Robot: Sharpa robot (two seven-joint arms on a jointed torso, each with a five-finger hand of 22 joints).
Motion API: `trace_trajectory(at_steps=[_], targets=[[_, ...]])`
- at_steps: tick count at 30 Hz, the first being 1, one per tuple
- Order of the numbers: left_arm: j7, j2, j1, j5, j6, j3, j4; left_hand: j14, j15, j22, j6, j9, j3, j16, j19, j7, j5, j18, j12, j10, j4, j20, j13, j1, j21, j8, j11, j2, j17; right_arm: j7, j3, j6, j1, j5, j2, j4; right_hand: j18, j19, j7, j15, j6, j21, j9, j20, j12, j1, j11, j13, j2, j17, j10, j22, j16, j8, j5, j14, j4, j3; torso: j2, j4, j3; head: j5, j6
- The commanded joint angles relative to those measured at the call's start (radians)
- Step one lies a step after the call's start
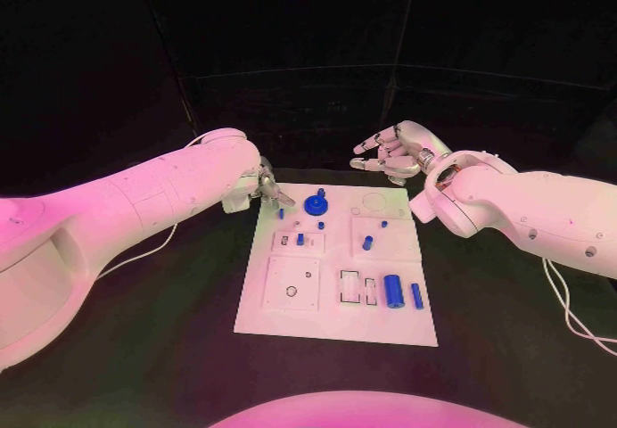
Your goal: Assemble the parts on the task board
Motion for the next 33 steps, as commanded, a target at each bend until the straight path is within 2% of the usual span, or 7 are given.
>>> trace_trajectory(at_steps=[1, 26, 33], targets=[[0.007, 0.003, 0.001, -0.006, 0.023, 0.001, -0.004, 0.105, 0.004, 0.001, 0.006, -0.002, -0.005, 0.003, 0.012, 0.000, 0.001, -0.007, 0.007, 0.005, -0.002, 0.007, 0.000, 0.008, 0.003, -0.005, -0.002, 0.008, 0.263, 0.004, 0.001, 0.005, 0.002, 0.002, 0.001, 0.000, 0.005, -0.004, -0.006, -0.005, -0.002, -0.004, 0.000, 0.000, -0.001, -0.006, -0.002, 0.001, 0.008, 0.108, -0.004, 0.001, -0.005, 0.007, 0.005, 0.069, 0.003, -0.004, 0.000, -0.0011, 0.0001, 0.001, -0.001], [-0.017, 0.012, -0.007, -0.007, 0.046, 0.000, -0.015, 0.105, 0.003, 0.004, 0.015, -0.005, -0.011, 0.003, 0.013, -0.003, 0.001, -0.008, 0.011, 0.006, -0.008, 0.006, 0.003, 0.028, 0.004, -0.003, -0.004, 0.015, 0.263, 0.003, 0.001, 0.007, 0.002, 0.002, 0.003, -0.001, 0.005, -0.004, -0.006, -0.005, -0.002, -0.005, 0.000, -0.001, 0.000, -0.004, -0.002, 0.002, 0.011, 0.108, -0.004, 0.001, -0.005, 0.008, 0.006, 0.069, 0.003, -0.004, 0.000, 0.0002, 0.0007, 0.000, -0.002], [-0.020, 0.012, -0.007, -0.006, 0.058, -0.001, -0.017, 0.105, 0.002, 0.007, 0.024, -0.006, -0.015, 0.003, 0.014, -0.005, 0.002, -0.008, 0.012, 0.007, -0.011, 0.005, 0.003, 0.039, 0.005, -0.001, -0.006, 0.023, 0.263, 0.003, 0.001, 0.008, 0.002, 0.002, 0.003, -0.001, 0.005, -0.003, -0.006, -0.005, -0.001, -0.004, 0.000, -0.001, 0.001, -0.003, -0.002, 0.003, 0.011, 0.108, -0.003, 0.002, -0.005, 0.008, 0.007, 0.069, 0.003, -0.004, 0.000, 0.0008, 0.0003, 0.000, -0.003]])
